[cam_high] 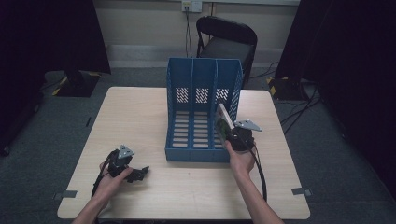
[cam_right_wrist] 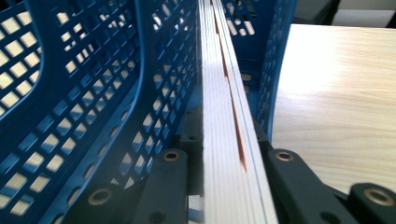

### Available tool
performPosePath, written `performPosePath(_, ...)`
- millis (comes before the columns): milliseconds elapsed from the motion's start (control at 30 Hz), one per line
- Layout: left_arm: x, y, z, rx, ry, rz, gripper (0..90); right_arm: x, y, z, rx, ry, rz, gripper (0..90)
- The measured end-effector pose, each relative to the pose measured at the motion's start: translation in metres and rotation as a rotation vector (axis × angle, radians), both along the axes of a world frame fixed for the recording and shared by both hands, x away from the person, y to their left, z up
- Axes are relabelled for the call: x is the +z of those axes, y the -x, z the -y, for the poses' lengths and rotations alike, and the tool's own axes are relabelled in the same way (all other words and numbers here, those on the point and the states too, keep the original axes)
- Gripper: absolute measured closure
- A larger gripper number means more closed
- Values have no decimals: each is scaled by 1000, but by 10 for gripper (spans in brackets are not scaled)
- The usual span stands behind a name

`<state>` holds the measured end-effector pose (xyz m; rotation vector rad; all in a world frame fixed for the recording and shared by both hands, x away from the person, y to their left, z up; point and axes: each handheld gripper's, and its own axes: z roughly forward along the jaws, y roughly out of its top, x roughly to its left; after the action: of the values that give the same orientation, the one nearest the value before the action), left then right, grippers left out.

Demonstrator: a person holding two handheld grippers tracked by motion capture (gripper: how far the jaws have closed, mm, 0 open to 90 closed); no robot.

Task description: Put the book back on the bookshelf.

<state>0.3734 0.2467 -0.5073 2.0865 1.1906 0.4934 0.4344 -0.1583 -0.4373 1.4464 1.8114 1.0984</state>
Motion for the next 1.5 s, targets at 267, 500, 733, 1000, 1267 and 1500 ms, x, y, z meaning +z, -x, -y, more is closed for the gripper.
performPosePath(267,0,0,0,0,0,0,0,-2,2,-13,-71,7,38,767)
performPosePath(500,0,-1,1,-7,-1,-2,0,-1,0,-10,-123,-12,56,767)
performPosePath(733,0,-3,3,-11,1,1,0,0,-2,-7,-168,-2,73,768)
performPosePath(1000,0,-3,3,-11,1,0,0,-2,-2,-11,-236,4,81,767)
performPosePath(1267,0,-3,3,-12,0,1,0,-3,0,-15,-274,30,91,766)
performPosePath(1500,0,-1,3,-14,-1,3,1,-4,1,-16,-282,34,92,755)
